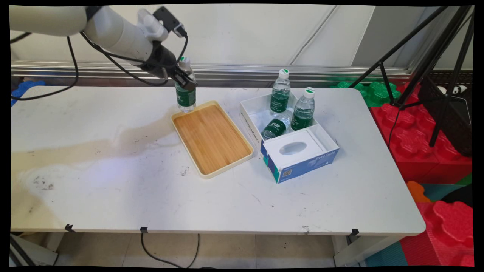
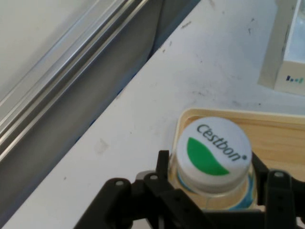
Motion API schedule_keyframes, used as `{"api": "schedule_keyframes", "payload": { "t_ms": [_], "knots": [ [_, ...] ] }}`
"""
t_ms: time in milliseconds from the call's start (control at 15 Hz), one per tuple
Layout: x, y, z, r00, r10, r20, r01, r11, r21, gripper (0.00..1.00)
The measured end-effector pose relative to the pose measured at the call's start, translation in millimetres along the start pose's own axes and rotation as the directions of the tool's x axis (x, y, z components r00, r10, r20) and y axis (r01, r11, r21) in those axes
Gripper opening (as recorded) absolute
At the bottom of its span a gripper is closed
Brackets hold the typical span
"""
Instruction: Place the picked object on the tray
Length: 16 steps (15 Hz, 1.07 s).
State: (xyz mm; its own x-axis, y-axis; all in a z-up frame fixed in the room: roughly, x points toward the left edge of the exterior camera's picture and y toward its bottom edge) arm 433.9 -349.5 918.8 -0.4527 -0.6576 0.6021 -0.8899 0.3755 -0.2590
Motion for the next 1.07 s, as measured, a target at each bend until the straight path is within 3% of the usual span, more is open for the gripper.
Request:
{"api": "schedule_keyframes", "payload": {
  "t_ms": [600, 1067],
  "knots": [
    [-23, -11, 43, 0.999, 0.037, -0.003, -0.037, 0.998, -0.043, 0.0],
    [-35, -16, 53, 0.999, 0.042, -0.005, -0.043, 0.997, -0.061, 0.0]
  ]
}}
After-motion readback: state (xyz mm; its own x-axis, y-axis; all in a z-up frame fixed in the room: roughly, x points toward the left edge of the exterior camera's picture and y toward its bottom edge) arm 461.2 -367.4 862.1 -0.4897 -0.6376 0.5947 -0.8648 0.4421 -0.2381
